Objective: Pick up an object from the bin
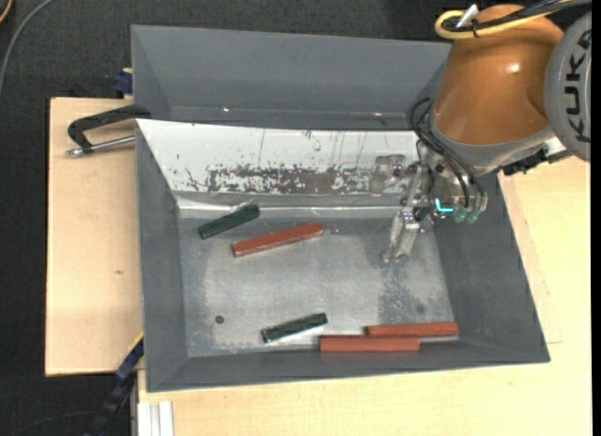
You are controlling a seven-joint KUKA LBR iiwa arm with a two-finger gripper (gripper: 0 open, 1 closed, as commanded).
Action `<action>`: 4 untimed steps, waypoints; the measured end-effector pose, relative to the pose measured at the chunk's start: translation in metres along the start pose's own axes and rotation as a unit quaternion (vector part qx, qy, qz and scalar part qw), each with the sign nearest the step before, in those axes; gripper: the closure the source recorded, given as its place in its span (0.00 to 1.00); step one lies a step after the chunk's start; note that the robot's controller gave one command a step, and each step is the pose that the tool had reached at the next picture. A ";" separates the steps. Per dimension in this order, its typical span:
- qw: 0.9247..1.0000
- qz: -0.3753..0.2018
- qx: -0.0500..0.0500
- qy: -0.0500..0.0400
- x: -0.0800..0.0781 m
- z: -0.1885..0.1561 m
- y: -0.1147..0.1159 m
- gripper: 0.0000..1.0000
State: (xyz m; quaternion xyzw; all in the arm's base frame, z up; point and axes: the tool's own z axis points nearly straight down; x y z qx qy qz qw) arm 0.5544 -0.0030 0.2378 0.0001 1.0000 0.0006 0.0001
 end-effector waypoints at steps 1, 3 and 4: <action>0.997 -0.077 -0.001 0.002 -0.023 0.071 0.043 0.00; 1.000 0.027 0.000 0.000 -0.039 0.167 0.059 1.00; 0.998 -0.063 0.000 -0.007 -0.003 0.022 0.069 1.00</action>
Offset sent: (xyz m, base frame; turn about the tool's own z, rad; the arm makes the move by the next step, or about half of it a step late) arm 0.0231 0.0406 -0.0691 -0.1517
